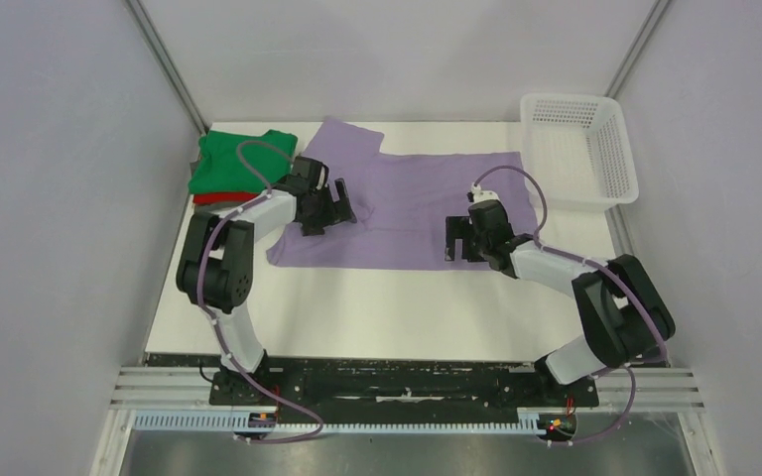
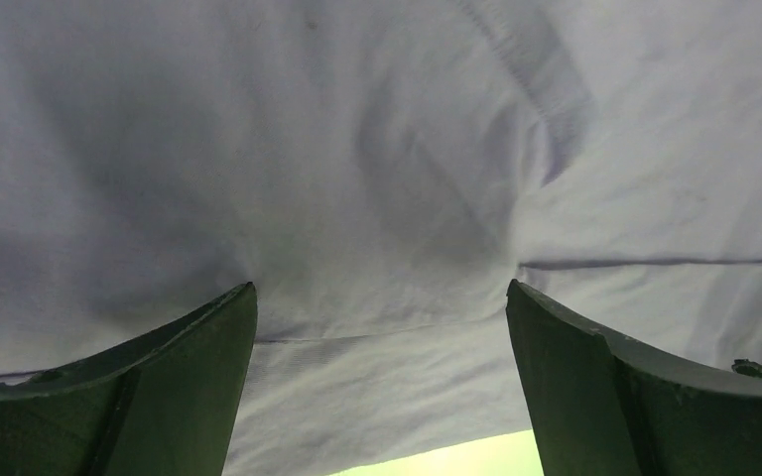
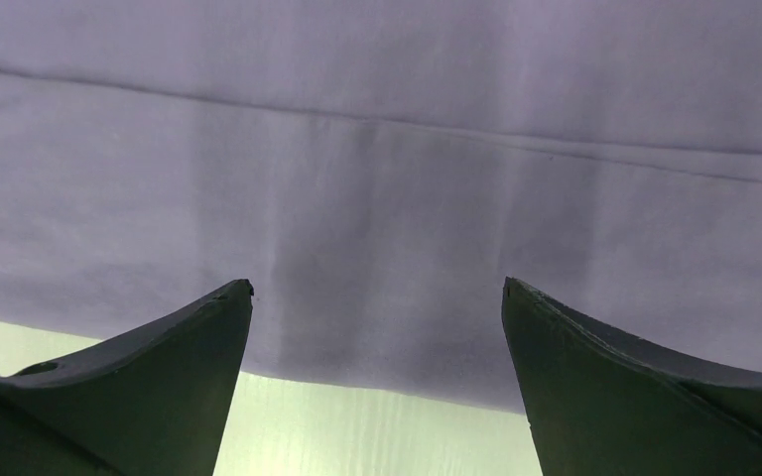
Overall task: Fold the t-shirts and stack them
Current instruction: Fold the flattened tshirt in 1/3 of the way
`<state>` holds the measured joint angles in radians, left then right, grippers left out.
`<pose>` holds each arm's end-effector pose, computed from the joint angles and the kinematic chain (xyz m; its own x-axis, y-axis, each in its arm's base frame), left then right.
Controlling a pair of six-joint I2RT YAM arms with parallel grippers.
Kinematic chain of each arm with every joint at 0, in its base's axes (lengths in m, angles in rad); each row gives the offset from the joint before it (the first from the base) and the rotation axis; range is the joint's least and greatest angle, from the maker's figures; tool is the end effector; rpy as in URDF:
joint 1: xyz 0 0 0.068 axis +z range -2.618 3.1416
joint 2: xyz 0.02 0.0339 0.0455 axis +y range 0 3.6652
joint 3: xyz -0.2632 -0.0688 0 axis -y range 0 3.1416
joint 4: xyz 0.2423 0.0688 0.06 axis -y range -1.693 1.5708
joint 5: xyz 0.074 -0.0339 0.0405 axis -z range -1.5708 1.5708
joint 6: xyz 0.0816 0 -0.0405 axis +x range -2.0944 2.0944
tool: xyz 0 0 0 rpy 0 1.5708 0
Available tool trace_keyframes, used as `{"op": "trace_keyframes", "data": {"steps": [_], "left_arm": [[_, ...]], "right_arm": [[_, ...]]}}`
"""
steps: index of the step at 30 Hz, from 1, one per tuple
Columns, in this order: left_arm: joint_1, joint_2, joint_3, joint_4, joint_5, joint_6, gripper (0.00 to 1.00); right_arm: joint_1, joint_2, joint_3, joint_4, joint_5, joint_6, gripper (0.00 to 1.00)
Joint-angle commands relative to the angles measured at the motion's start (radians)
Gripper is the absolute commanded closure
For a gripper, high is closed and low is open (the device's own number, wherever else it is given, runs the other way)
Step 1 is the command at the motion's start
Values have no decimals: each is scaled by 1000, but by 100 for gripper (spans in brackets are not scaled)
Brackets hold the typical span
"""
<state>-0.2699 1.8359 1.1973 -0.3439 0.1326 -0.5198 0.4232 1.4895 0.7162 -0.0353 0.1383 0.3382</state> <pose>0.3877 -0.1184 0.1424 -0.8623 -0.2723 -0.4270 -0.1075 0.9224 -0.3711 0.2971 0.1215 0.1375 -0.7283 0.0324 -0.6845 -0.0830 0.9874 0.1350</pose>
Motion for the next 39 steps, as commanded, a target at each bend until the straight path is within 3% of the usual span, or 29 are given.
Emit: {"op": "trace_keyframes", "data": {"steps": [1, 10, 15, 23, 31, 39], "left_arm": [[5, 19, -41, 52, 4, -56, 0], [3, -123, -274, 57, -20, -114, 0], [-9, -242, -389, -17, -50, -137, 0], [-50, -495, -613, -52, -67, -200, 0], [-99, -678, -736, -103, -129, -263, 0], [-108, -785, -779, -169, -149, -299, 0]], "right_arm": [[10, 38, 28, 58, 6, -21, 2], [38, -47, -159, 5, 32, 1, 2], [99, -169, -270, -36, 61, 41, 2], [223, -404, -407, -245, 100, 120, 2], [416, -562, -456, -443, 67, 282, 2], [648, -561, -452, -595, 65, 445, 2]]}}
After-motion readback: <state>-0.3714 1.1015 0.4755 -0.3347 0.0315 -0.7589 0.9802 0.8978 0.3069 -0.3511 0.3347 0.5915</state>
